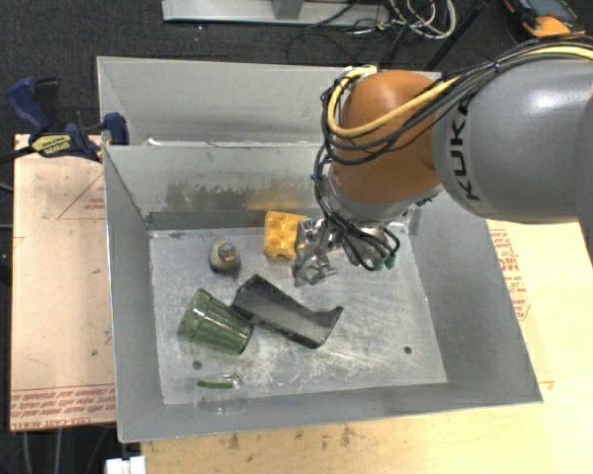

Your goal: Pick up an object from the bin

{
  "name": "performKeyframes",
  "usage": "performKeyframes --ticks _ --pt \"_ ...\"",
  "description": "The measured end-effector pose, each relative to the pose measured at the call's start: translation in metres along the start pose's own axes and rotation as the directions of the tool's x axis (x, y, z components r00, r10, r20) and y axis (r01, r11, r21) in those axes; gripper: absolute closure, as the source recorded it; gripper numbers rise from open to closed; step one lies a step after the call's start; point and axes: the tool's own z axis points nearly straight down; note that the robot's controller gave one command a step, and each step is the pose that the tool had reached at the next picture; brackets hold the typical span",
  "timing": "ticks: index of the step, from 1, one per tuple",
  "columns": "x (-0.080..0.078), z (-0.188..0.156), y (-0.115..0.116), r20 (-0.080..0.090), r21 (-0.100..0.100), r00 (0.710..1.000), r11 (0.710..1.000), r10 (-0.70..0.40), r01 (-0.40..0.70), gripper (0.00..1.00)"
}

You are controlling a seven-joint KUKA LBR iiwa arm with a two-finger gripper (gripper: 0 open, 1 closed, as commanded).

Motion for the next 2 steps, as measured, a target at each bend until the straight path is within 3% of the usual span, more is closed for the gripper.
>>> performKeyframes --ticks 1,2 --pt "0.0000 0.0000 -0.0001 0.000 0.000 1.000 1.000 0.000 0.000 1.00" --pt "0.0076 0.0070 -0.0050 0.004 0.000 0.994 0.994 -0.105 0.105 1.00"
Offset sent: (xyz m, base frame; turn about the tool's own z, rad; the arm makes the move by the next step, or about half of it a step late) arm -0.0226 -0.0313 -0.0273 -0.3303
